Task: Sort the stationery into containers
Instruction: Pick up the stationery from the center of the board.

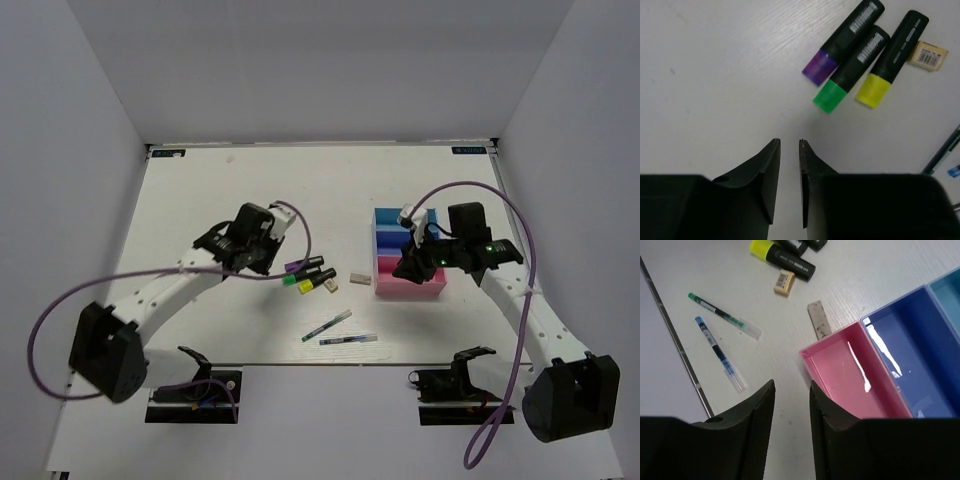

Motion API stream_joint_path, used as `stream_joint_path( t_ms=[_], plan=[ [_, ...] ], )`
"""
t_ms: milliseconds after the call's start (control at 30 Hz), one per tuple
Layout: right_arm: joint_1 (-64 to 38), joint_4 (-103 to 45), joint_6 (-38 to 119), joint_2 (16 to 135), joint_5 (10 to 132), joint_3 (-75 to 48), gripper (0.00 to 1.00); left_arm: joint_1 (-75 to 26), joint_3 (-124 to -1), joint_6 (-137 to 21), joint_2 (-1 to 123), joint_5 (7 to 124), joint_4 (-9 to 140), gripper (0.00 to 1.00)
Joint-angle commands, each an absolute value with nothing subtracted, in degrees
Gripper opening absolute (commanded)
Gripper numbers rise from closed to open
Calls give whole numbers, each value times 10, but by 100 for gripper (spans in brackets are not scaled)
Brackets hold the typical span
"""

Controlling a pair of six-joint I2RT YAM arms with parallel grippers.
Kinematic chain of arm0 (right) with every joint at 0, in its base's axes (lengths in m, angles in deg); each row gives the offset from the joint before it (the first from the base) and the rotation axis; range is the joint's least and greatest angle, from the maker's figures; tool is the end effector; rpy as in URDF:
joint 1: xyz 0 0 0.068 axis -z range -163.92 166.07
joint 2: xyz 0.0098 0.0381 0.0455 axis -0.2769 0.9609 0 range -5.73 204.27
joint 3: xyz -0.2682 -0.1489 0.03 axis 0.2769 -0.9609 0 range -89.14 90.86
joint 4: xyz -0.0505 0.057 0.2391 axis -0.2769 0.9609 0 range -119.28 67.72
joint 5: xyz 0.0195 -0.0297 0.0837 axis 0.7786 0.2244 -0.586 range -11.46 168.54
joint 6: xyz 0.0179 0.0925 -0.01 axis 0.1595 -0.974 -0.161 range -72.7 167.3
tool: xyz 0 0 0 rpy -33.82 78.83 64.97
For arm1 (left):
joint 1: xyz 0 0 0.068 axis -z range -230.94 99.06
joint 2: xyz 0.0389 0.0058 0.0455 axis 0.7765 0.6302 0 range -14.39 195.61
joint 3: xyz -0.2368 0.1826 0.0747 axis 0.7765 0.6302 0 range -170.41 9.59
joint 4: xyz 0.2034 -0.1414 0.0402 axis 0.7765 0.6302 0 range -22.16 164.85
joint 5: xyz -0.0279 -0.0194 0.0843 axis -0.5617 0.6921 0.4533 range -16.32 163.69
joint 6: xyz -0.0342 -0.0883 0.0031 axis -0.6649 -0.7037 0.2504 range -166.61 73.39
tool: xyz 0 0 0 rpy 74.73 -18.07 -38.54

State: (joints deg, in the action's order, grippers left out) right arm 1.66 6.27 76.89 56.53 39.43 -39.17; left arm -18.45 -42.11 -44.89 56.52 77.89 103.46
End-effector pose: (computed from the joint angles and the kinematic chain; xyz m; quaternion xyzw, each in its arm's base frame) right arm 0.1953 0.1059 0.2841 -0.4410 0.7702 0.2648 0.3771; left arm 0.2177 -0.1312 0.2468 0.2695 0.9138 -0.0464 0.3004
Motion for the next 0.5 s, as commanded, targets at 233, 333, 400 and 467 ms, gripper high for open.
stream_joint_path(
  t_ms=[233,333,400,467],
  plan=[
    [19,14,799,487,407,-450,35,-163,-588,-354,805,723,1020,37],
    [19,22,806,490,413,-446,38,-158,-599,-354,839,717,1012,40],
    [17,26,808,492,415,-445,40,-152,-598,-357,855,701,1005,42],
    [18,28,811,494,418,-445,41,-152,-594,-356,861,698,998,43]
  ],
)
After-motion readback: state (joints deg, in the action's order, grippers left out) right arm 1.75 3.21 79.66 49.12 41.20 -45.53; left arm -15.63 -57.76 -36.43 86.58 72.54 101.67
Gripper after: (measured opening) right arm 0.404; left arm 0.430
